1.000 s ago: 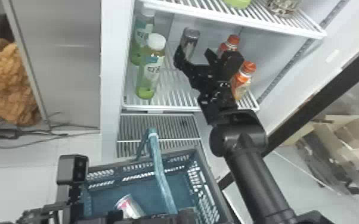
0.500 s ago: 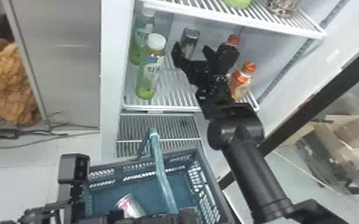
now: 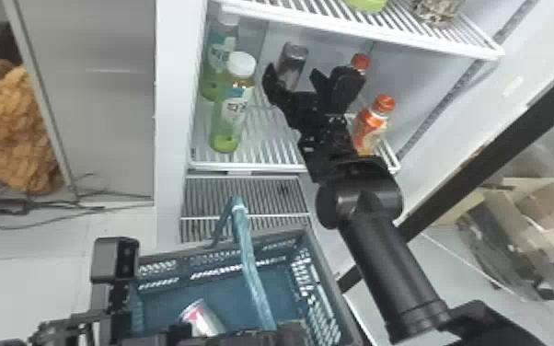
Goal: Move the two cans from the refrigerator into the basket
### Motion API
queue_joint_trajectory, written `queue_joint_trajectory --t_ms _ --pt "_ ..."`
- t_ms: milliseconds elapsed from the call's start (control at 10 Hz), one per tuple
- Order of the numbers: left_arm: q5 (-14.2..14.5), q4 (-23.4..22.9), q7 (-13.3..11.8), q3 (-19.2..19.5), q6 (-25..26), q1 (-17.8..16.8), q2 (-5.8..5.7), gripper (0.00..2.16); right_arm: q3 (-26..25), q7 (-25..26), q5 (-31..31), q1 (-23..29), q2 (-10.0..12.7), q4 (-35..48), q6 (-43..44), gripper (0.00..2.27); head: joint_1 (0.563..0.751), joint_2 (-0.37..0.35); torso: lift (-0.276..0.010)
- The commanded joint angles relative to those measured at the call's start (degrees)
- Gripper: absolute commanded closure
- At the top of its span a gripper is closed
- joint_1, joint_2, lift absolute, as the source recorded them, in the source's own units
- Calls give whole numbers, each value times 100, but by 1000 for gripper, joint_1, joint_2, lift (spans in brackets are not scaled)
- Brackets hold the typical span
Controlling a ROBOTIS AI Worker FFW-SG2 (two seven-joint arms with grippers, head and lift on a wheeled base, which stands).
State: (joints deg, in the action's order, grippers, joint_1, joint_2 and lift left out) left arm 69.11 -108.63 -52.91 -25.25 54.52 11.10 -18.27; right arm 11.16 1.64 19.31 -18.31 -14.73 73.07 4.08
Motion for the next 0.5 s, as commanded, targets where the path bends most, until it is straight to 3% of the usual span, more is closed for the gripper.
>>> queue_joint_trajectory --t_ms 0,100,200,300,400 --pt "2 0 0 0 4 -14 -1 1162 72 29 12 -54 -3 -44 0 124 695 -350 -276" --pt "2 0 0 -11 4 -14 -1 1161 118 47 12 -110 -3 -129 0 144 695 -350 -276" --pt "2 14 0 -11 4 -28 -1 1162 129 64 12 -152 -12 -185 -14 367 695 -350 -276" --pt "2 14 0 -11 18 -28 -1 1162 141 82 35 -152 -12 -213 -56 851 695 -350 -276" --pt "2 14 0 -23 18 -42 -10 1161 164 82 80 -166 -12 -227 -84 970 695 -350 -276"
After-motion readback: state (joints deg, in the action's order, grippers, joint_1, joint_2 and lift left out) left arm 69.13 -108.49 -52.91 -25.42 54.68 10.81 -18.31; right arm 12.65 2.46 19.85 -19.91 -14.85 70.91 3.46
